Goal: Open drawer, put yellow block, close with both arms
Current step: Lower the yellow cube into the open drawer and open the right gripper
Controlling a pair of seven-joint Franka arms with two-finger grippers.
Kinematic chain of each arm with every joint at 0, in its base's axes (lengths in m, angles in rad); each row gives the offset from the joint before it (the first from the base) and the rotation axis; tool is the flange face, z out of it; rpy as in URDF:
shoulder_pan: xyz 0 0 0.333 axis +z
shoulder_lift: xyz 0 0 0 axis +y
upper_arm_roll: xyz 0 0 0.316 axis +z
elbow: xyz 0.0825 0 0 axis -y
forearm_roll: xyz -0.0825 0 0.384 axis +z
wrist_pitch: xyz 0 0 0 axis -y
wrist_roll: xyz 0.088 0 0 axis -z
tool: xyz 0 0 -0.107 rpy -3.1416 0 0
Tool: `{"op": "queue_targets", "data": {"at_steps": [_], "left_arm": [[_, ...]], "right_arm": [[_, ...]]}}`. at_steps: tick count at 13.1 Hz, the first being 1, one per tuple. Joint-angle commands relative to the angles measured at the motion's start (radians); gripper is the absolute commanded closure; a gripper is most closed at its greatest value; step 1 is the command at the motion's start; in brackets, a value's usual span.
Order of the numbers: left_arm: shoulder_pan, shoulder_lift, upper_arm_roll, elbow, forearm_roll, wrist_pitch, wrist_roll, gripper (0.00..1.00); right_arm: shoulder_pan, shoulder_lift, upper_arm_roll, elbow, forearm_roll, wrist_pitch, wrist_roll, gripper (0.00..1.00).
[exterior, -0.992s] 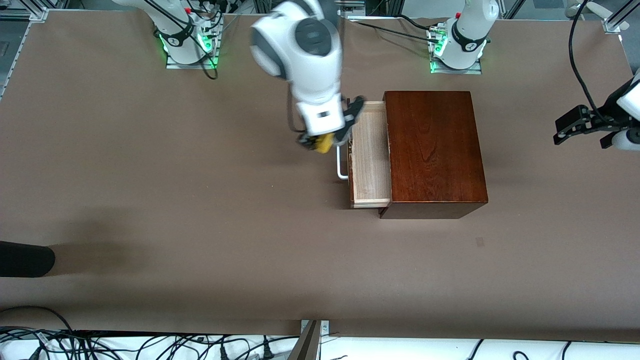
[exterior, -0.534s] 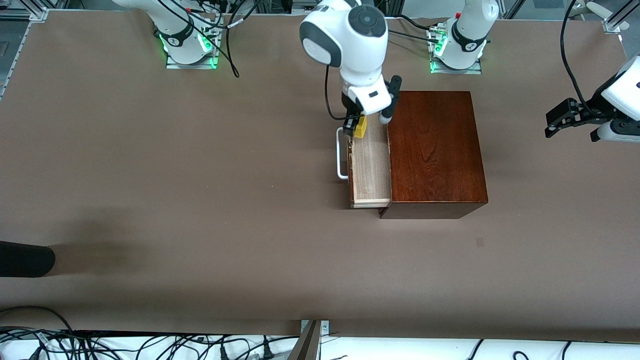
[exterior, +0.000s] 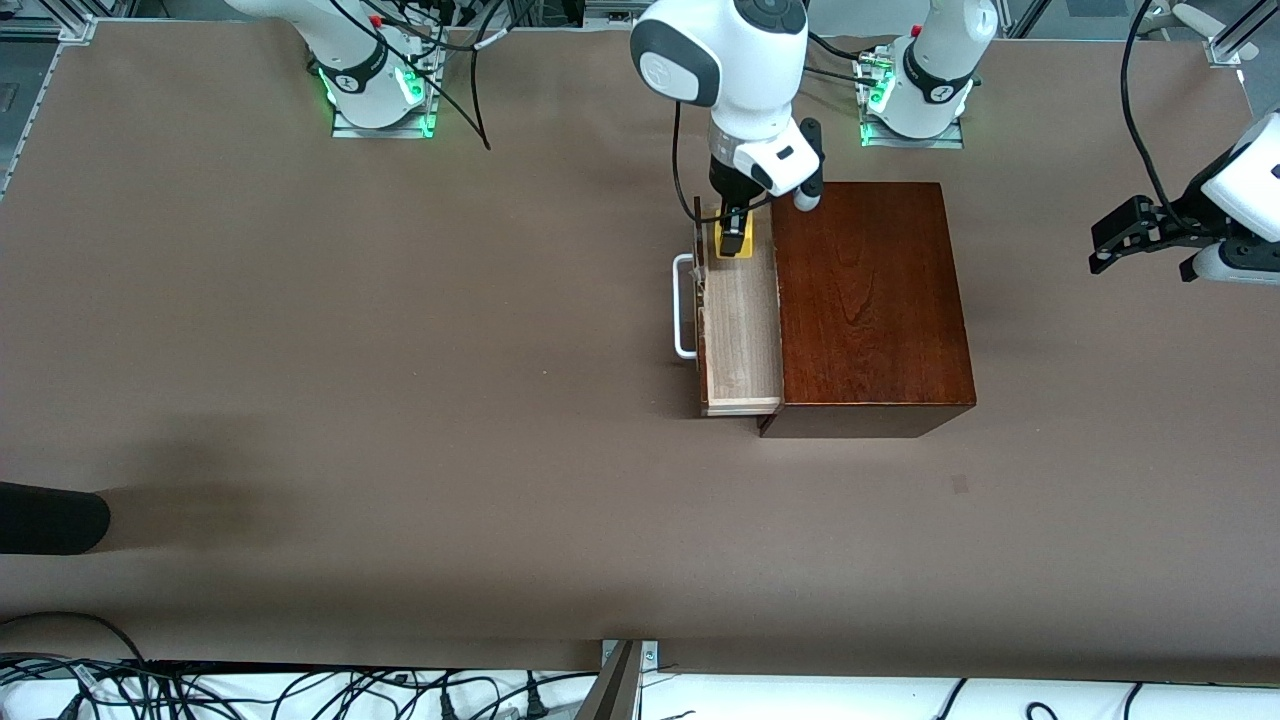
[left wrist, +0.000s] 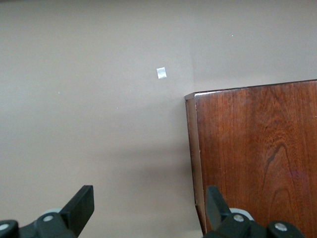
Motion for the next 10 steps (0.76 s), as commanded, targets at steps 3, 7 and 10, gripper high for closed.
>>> {"op": "queue_targets", "data": {"at_steps": [3, 7, 10], "left_arm": [[-0.009, 0.01, -0.001, 0.039, -0.001, -0.019, 0.017, 0.0], [-0.015, 0.012, -0.004, 0.045, -0.001, -0.021, 0.015, 0.0], [-0.015, 0.012, -0.006, 0.047, 0.001, -0.022, 0.014, 0.0]], "right_arm": [[0.013, 0.058, -0.01, 0.032, -0.019, 0.018, -0.027, 1.0], [0.015, 0.076, -0.01, 0.032, -0.019, 0.031, -0.035, 1.0], [0.017, 0.099, -0.01, 0.03, -0.034, 0.041, -0.034, 1.0]]}}
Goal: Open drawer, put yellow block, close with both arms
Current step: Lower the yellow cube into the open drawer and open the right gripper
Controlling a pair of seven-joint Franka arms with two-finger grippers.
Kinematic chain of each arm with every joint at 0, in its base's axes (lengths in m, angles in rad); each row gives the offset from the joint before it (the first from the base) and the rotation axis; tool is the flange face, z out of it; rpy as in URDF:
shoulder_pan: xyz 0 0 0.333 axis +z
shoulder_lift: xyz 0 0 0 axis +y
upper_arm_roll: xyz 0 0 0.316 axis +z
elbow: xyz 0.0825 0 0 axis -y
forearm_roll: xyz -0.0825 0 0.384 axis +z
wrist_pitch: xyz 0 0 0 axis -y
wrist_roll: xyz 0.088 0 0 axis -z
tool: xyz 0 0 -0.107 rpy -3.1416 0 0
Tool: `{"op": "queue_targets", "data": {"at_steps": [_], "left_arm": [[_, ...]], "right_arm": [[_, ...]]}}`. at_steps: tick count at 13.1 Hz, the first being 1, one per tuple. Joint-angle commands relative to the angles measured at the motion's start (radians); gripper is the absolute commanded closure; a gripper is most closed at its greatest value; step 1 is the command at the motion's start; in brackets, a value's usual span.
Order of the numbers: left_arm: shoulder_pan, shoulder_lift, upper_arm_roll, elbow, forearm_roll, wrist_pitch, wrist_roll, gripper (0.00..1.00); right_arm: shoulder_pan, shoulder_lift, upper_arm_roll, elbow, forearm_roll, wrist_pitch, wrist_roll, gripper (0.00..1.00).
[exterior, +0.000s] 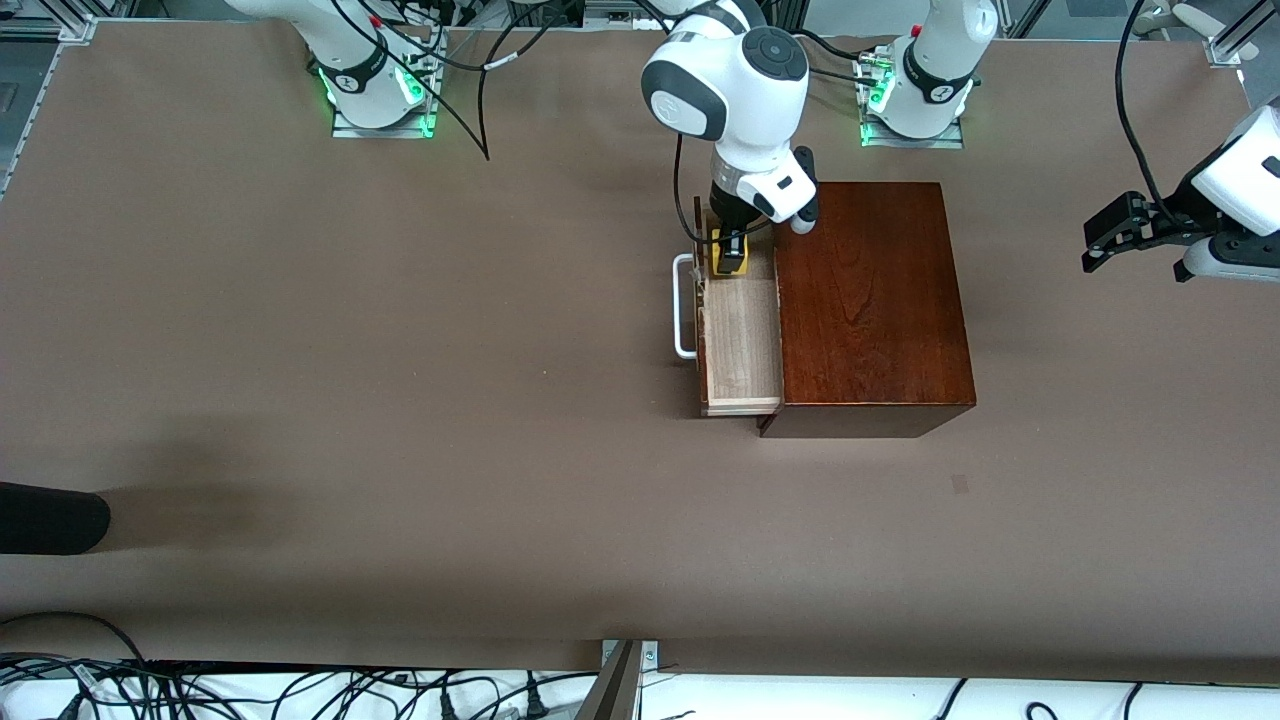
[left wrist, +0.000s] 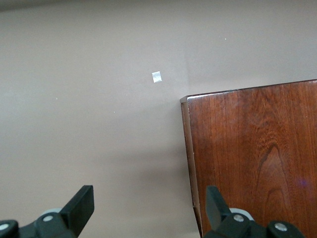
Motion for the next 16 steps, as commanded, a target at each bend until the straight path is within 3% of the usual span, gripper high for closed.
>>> {"op": "queue_targets", "data": {"at_steps": [1, 6, 11, 12, 13, 16], "left_arm": [[-0.003, 0.012, -0.004, 0.033, 0.001, -0.022, 0.013, 0.0], [-0.003, 0.012, -0.032, 0.038, 0.001, -0.022, 0.01, 0.0], [-0.001, 0.01, -0.032, 0.038, 0.001, -0.024, 0.01, 0.0], [-0.001, 0.01, -0.032, 0.039, 0.001, -0.022, 0.01, 0.0], [-0.003, 0.01, -0.034, 0.039, 0.001, -0.024, 0.01, 0.0], [-0.003, 0.01, -0.038, 0.039, 0.001, -0.022, 0.009, 0.0]], "right_arm": [[0.01, 0.034, -0.011, 0.029, -0.02, 0.008, -0.015, 1.0], [0.009, 0.055, -0.012, 0.026, -0.038, 0.027, -0.016, 1.0], [0.003, 0.063, -0.015, 0.023, -0.04, 0.05, -0.027, 0.92], [-0.002, 0.06, -0.018, 0.026, -0.04, 0.05, -0.059, 0.64], [-0.002, 0.055, -0.02, 0.029, -0.035, 0.041, -0.073, 0.01], [-0.004, 0.005, -0.018, 0.032, 0.0, 0.019, -0.055, 0.0]]}}
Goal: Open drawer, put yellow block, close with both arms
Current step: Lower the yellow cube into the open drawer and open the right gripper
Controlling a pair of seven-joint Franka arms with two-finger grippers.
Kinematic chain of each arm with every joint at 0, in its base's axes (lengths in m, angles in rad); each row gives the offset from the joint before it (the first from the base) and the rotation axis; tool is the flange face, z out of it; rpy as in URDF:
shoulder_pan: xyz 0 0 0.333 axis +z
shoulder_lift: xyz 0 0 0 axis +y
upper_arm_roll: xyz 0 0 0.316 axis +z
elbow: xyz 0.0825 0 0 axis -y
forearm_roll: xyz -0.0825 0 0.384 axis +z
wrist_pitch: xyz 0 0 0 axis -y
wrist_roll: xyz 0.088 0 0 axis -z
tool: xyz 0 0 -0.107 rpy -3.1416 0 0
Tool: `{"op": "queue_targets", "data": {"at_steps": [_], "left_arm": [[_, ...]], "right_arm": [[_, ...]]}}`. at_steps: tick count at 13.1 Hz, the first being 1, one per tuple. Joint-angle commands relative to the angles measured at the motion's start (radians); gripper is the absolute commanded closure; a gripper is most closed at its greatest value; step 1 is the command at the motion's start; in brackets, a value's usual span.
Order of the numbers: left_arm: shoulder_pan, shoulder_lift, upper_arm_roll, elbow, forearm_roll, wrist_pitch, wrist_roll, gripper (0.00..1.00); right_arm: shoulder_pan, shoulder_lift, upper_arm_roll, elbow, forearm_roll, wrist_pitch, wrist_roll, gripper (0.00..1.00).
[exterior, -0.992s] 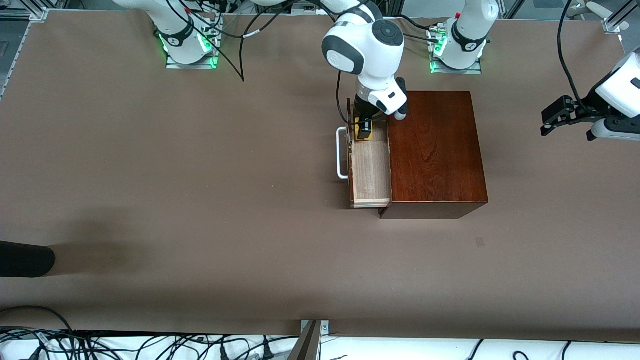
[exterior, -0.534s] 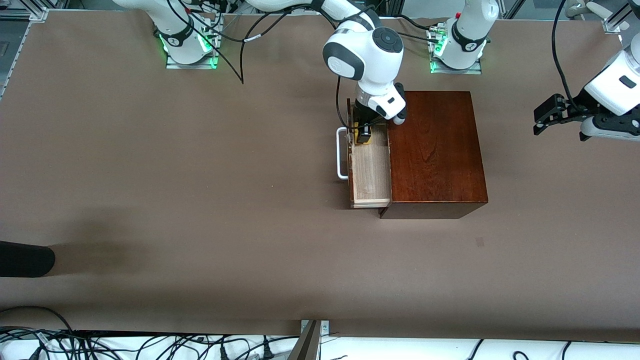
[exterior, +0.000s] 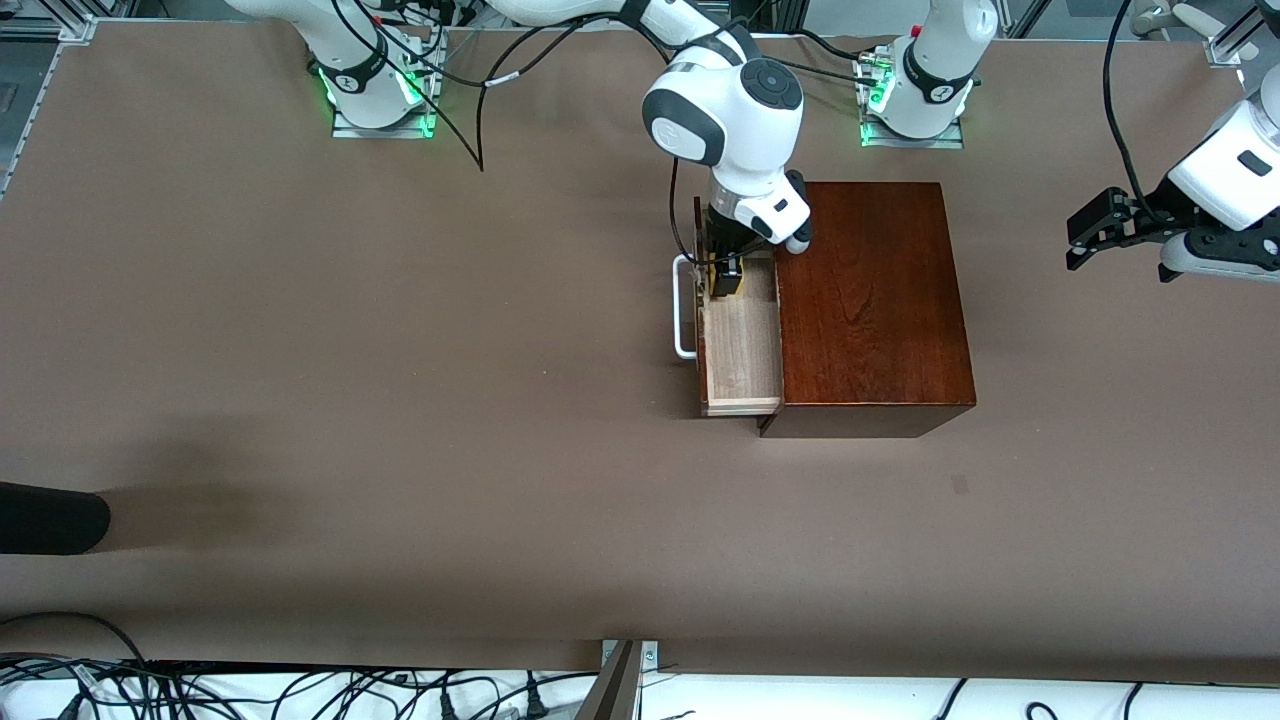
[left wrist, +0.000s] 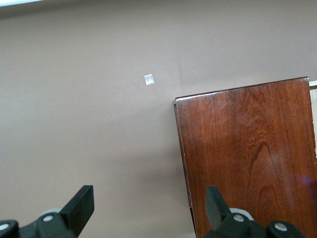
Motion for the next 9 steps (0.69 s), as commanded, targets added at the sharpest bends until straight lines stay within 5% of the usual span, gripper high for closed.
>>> {"op": "queue_targets", "data": {"at_steps": [1, 5, 9], "left_arm": [[-0.001, 0.011, -0.007, 0.033, -0.001, -0.022, 0.006, 0.0], [-0.001, 0.012, -0.007, 0.033, -0.001, -0.021, 0.006, 0.0], [0.0, 0.018, -0.005, 0.039, -0.005, -0.03, 0.006, 0.0]], "right_arm": [[-0.004, -0.07, -0.001, 0.02, 0.048, -0.04, -0.005, 0.0], [-0.048, -0.208, -0.005, 0.02, 0.064, -0.095, -0.003, 0.0], [-0.22, -0.283, -0.004, 0.02, 0.125, -0.081, -0.002, 0.0]]}}
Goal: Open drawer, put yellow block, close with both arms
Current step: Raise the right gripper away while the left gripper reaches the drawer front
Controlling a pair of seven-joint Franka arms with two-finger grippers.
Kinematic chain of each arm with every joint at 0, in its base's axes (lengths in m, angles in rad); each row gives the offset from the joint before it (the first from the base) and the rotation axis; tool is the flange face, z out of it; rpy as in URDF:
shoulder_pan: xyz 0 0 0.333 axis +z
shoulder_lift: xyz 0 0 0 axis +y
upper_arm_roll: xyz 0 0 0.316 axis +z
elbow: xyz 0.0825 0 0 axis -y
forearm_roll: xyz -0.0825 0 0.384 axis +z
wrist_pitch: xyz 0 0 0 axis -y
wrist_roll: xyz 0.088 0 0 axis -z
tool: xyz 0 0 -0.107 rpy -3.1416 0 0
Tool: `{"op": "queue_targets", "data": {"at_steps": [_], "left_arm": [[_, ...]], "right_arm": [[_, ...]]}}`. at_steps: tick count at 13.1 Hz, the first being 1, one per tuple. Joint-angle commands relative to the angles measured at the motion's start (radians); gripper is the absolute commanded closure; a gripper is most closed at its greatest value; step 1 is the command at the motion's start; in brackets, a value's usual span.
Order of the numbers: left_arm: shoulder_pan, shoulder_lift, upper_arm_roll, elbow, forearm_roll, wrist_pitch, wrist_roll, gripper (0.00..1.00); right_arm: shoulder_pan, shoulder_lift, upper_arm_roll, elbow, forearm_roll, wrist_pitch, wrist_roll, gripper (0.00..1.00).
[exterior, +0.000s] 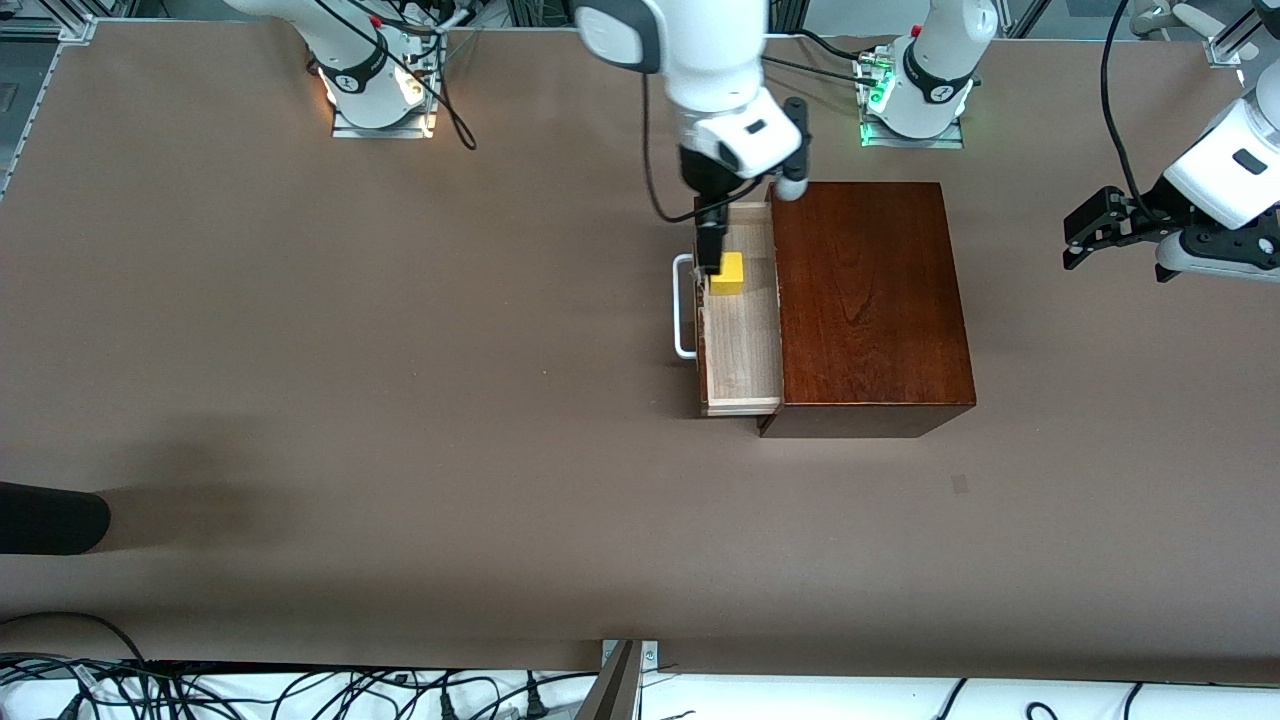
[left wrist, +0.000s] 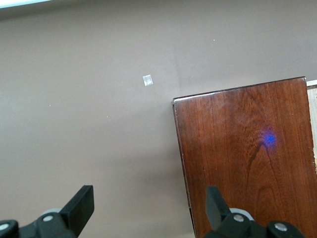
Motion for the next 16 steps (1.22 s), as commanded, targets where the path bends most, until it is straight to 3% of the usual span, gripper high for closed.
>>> {"op": "queue_targets", "data": {"at_steps": [1, 4, 6, 8, 10, 12, 14, 16], "left_arm": [[-0.001, 0.019, 0.0, 0.038, -0.013, -0.056, 0.003, 0.0], [-0.008, 0.021, -0.033, 0.048, -0.037, -0.222, 0.006, 0.0], [-0.014, 0.062, -0.041, 0.048, -0.17, -0.293, 0.013, 0.0], [-0.034, 0.14, -0.078, 0.054, -0.289, -0.32, 0.018, 0.0], [-0.089, 0.2, -0.125, 0.08, -0.297, -0.292, 0.019, 0.0], [-0.186, 0.301, -0.138, 0.203, -0.294, -0.249, 0.024, 0.0], [-0.297, 0.391, -0.138, 0.29, -0.289, -0.158, 0.09, 0.0], [-0.372, 0.459, -0.138, 0.301, -0.289, -0.021, 0.256, 0.0]], "right_arm": [[-0.153, -0.036, 0.015, -0.024, 0.07, 0.017, -0.004, 0.0], [-0.307, -0.092, 0.014, -0.026, 0.101, 0.008, -0.012, 0.0], [-0.374, -0.129, -0.032, -0.041, 0.11, -0.009, -0.015, 0.0], [-0.467, -0.138, -0.038, -0.041, 0.168, -0.05, -0.024, 0.0], [-0.557, -0.18, -0.035, -0.113, 0.245, -0.046, -0.046, 0.0], [-0.63, -0.243, -0.034, -0.203, 0.321, -0.055, -0.044, 0.0], [-0.679, -0.318, -0.034, -0.298, 0.336, -0.058, -0.026, 0.0], [-0.715, -0.43, -0.032, -0.454, 0.336, -0.056, 0.034, 0.0]]}}
